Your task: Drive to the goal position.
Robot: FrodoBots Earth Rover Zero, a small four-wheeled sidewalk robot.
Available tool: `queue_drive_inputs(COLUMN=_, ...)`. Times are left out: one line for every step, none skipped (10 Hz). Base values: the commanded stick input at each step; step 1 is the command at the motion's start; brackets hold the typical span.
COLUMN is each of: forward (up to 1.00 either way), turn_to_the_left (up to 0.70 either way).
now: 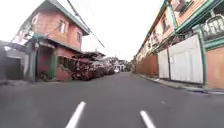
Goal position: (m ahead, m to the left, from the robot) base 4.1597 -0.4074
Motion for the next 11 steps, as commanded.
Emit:
queue_drive_inputs(forward=0.7, turn_to_the_left=0.0)
queue_drive_inputs(forward=0.7, turn_to_the_left=0.0)
queue_drive_inputs(forward=0.7, turn_to_the_left=0.0)
queue_drive_inputs(forward=0.7, turn_to_the_left=0.0)
queue_drive_inputs(forward=0.7, turn_to_the_left=0.0)
queue_drive_inputs(forward=0.7, turn_to_the_left=0.0)
queue_drive_inputs(forward=0.7, turn_to_the_left=0.0)
queue_drive_inputs(forward=0.7, turn_to_the_left=0.0)
queue_drive_inputs(forward=0.7, turn_to_the_left=0.0)
queue_drive_inputs(forward=0.7, turn_to_the_left=0.0)
queue_drive_inputs(forward=0.7, turn_to_the_left=0.0)
